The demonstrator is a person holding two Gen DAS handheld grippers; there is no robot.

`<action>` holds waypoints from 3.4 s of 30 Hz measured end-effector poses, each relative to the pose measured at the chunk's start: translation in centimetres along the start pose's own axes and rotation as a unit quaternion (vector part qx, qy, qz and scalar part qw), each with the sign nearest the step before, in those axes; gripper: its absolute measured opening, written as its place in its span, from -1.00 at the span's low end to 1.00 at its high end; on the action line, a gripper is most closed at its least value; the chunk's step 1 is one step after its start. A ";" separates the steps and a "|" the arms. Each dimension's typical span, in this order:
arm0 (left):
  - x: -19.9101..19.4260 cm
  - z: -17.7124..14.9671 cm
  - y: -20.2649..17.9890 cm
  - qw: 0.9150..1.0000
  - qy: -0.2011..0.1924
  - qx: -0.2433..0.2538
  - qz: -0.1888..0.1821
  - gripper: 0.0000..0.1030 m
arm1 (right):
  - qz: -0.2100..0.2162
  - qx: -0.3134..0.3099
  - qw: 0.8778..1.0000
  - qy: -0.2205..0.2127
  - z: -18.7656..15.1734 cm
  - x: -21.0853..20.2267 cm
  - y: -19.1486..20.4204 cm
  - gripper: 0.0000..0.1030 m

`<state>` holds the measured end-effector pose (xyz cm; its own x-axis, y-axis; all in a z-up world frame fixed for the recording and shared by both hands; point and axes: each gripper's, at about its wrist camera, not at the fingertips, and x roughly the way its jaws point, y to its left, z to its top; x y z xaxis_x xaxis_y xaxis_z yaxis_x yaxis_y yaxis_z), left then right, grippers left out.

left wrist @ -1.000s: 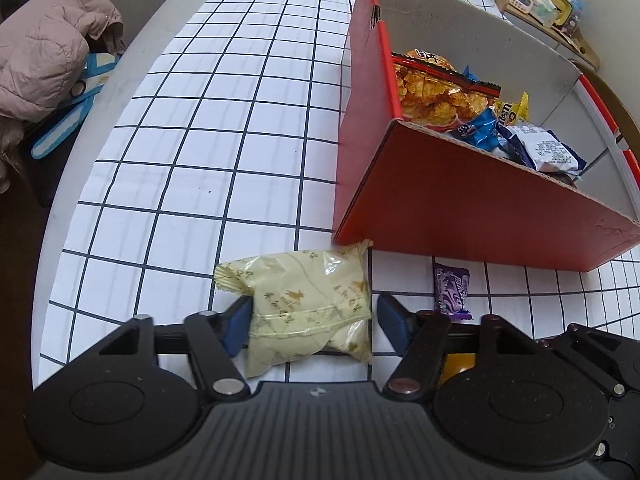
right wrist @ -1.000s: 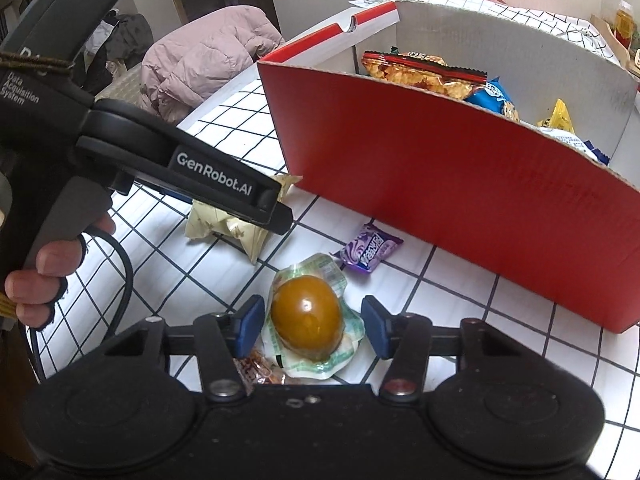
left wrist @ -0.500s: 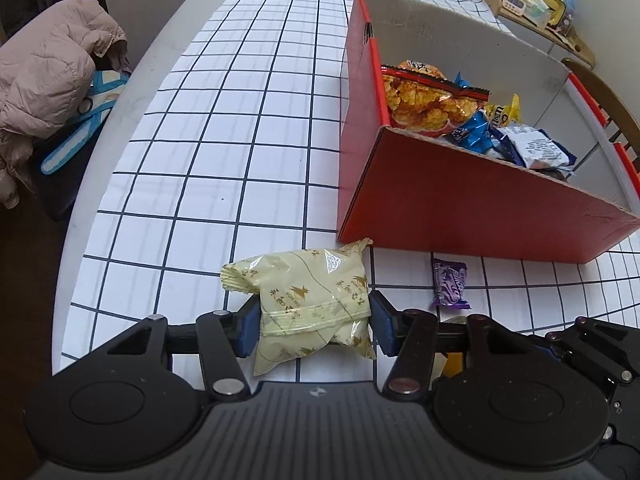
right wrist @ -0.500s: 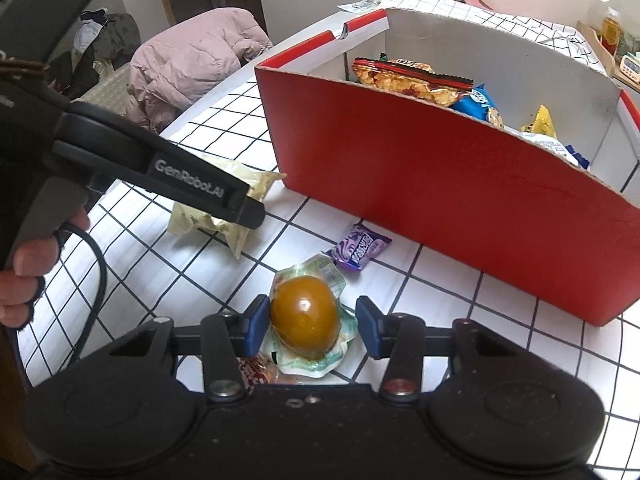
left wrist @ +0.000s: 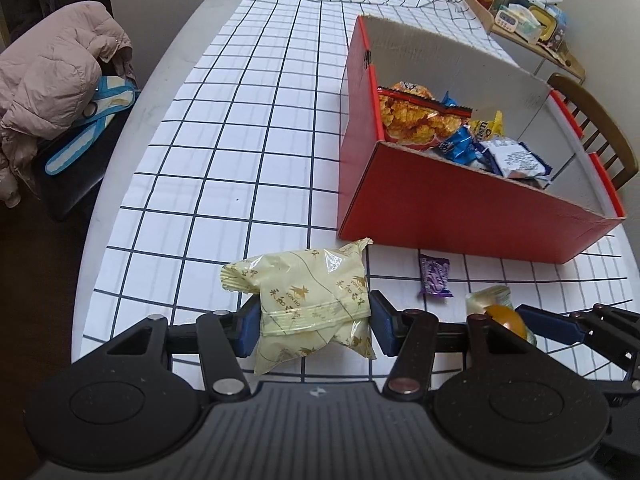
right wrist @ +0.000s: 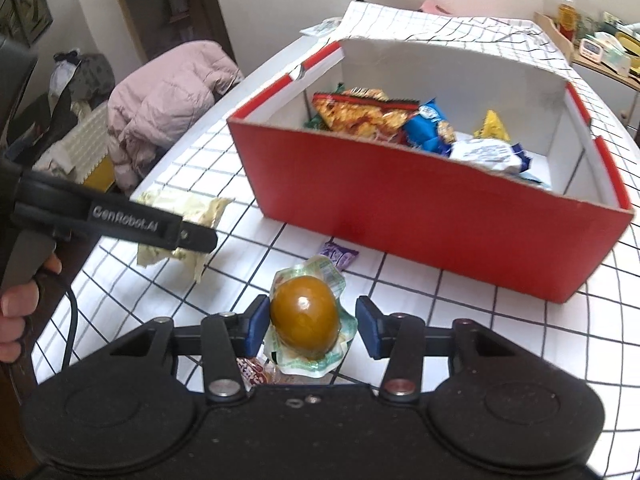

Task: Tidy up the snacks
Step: 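Grasp the cream bag with the left tool while the right tool approaches the orange egg snack, then carry the cream bag and orange egg snack in both tools over the box, then open both tools to drop the cream bag and orange egg snack into the box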

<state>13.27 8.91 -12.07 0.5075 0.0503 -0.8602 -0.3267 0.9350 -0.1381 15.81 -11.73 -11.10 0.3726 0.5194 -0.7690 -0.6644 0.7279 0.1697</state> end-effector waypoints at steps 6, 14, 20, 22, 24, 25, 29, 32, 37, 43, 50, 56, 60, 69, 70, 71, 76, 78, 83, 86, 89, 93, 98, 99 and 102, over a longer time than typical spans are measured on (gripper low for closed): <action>-1.9 -0.2 -0.2 1.000 -0.007 -0.004 -0.011 0.05 | -0.002 0.022 1.000 -0.023 0.3 -2.1 -0.3 -0.12; -4.8 -0.3 -1.2 0.999 -0.029 -0.004 -0.034 0.06 | -0.004 0.040 0.998 -0.052 0.8 -5.3 -0.6 -0.12; -7.0 0.2 -2.5 0.998 -0.045 0.004 -0.050 0.06 | -0.010 0.050 0.996 -0.076 1.4 -7.6 -1.2 -0.12; -7.7 0.4 -3.2 0.997 -0.050 0.010 -0.055 0.06 | -0.013 0.054 0.995 -0.083 1.7 -8.3 -1.6 -0.12; -8.2 0.7 -3.8 0.996 -0.056 0.017 -0.060 0.06 | -0.018 0.054 0.994 -0.090 1.9 -8.9 -1.9 -0.12; -8.4 0.8 -4.1 0.996 -0.058 0.020 -0.061 0.06 | -0.020 0.054 0.994 -0.092 2.1 -9.2 -2.0 -0.12; -9.1 1.5 -5.2 0.995 -0.064 0.032 -0.066 0.06 | -0.029 0.057 0.993 -0.104 2.6 -10.1 -2.7 -0.12; -9.4 2.1 -6.2 0.994 -0.069 0.041 -0.069 0.06 | -0.035 0.058 0.991 -0.112 2.9 -10.7 -3.1 -0.12; -9.5 3.2 -7.5 0.993 -0.077 0.052 -0.070 0.06 | -0.045 0.058 0.990 -0.122 3.7 -11.2 -4.2 -0.12; -9.0 5.0 -8.6 0.993 -0.081 0.059 -0.063 0.06 | -0.058 0.063 0.988 -0.126 4.9 -11.1 -5.9 -0.12; -7.4 7.4 -9.4 0.994 -0.078 0.063 -0.052 0.06 | -0.070 0.075 0.988 -0.119 6.4 -9.8 -7.9 -0.12; -5.5 9.2 -9.8 0.995 -0.068 0.067 -0.039 0.06 | -0.079 0.078 0.988 -0.106 8.0 -7.9 -9.3 -0.12; -3.8 10.3 -9.8 0.996 -0.057 0.065 -0.029 0.06 | -0.085 0.074 0.989 -0.094 9.0 -6.4 -10.1 -0.12; -0.1 11.8 -9.9 0.997 -0.025 0.070 -0.009 0.07 | -0.100 0.054 0.992 -0.061 10.8 -2.7 -11.3 -0.12; 0.3 11.9 -9.9 0.997 -0.021 0.072 -0.008 0.07 | -0.102 0.051 0.992 -0.057 11.0 -2.3 -11.4 -0.12; 0.7 12.0 -9.9 0.997 -0.018 0.072 -0.006 0.07 | -0.104 0.050 0.992 -0.054 11.1 -1.9 -11.5 -0.12; 2.5 12.2 -10.2 0.997 0.000 0.077 0.006 0.07 | -0.110 0.037 0.992 -0.038 11.6 -0.1 -11.8 -0.12; 3.3 12.4 -10.3 0.997 0.007 0.080 0.009 0.07 | -0.110 0.028 0.993 -0.034 11.8 0.5 -11.8 -0.12; 4.9 12.8 -10.8 0.995 0.022 0.092 0.020 0.07 | -0.106 0.012 0.994 -0.014 12.3 2.1 -11.8 -0.12; 5.8 12.8 -10.9 0.995 0.032 0.092 0.023 0.07 | -0.106 0.009 0.994 -0.005 12.3 2.9 -11.9 -0.12; 6.6 12.7 -11.1 0.994 0.042 0.095 0.027 0.07 | -0.108 0.008 0.994 0.002 12.2 3.5 -12.1 -0.12; 7.2 12.5 -11.5 0.993 0.045 0.107 0.036 0.08 | -0.106 0.007 0.994 0.008 12.1 3.8 -12.3 -0.11; 7.4 12.5 -11.9 0.992 0.044 0.115 0.038 0.08 | -0.106 0.007 0.994 0.013 11.8 4.1 -12.2 -0.10; 7.4 12.5 -12.0 0.992 0.044 0.115 0.038 0.08 | -0.106 0.007 0.994 0.014 11.8 4.1 -12.2 -0.09; 7.5 12.4 -12.1 0.991 0.043 0.117 0.040 0.09 | -0.105 0.008 0.994 0.011 11.8 3.9 -12.2 -0.11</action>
<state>30.88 2.30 -10.73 0.4147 0.1076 -0.9036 -0.1637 0.9856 0.0423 32.99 -13.28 -8.88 0.4885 0.3449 -0.8015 -0.5630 0.8264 0.0125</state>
